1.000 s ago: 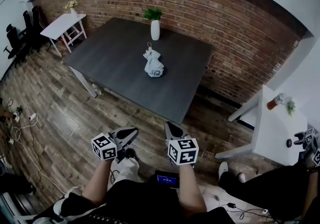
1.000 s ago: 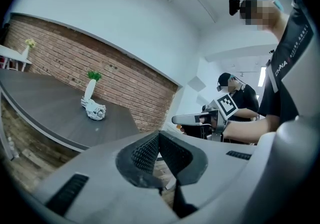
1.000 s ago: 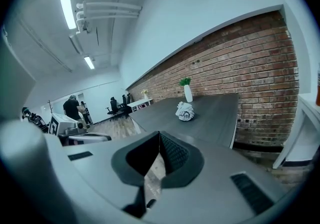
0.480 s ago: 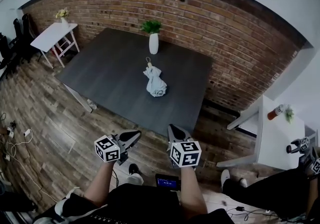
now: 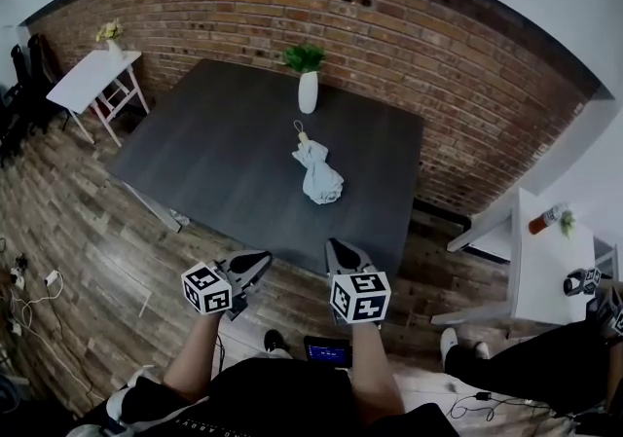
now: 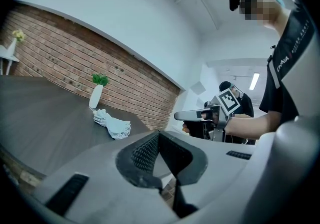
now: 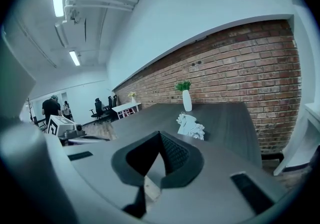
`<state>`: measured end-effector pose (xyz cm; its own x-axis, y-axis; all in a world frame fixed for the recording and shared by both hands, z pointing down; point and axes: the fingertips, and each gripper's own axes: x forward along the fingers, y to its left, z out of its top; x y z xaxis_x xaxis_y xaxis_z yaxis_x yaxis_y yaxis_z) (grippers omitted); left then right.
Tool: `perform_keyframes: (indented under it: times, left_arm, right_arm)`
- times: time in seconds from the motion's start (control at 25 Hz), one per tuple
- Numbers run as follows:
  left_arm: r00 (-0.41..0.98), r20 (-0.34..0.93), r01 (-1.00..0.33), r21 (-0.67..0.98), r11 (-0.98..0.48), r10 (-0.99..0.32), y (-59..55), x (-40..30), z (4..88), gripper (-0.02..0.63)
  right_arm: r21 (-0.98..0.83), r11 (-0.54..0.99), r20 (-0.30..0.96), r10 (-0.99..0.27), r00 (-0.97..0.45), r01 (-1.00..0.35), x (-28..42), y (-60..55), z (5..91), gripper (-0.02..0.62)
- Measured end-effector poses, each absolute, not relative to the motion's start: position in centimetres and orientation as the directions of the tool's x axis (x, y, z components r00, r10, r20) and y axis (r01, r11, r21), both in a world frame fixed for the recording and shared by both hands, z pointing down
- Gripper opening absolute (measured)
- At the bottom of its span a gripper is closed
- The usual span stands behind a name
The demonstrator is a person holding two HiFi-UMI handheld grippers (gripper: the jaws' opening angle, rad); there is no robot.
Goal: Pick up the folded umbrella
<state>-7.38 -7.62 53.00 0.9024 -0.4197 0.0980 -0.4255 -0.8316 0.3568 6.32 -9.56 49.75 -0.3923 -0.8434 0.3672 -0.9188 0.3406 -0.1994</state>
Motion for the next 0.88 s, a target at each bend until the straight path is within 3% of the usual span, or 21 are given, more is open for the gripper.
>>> perform_keyframes:
  times: [0.48,0.88]
  left_arm:
    - [0.919,0.082,-0.385,0.409,-0.828,-0.387,-12.6,-7.1,54.1,0.002]
    - [0.899,0.142,-0.437,0.363,-0.823,-0.415,-20.7,-6.4,53.5,0.002]
  right_arm:
    - [-0.192,0.298,0.435,-0.828,-0.353,-0.935,6.4,-13.7,51.6,0.011]
    - [-0.23,0.304,0.49,-0.785,-0.379,-0.925,7.7,-22.7,52.8,0.011]
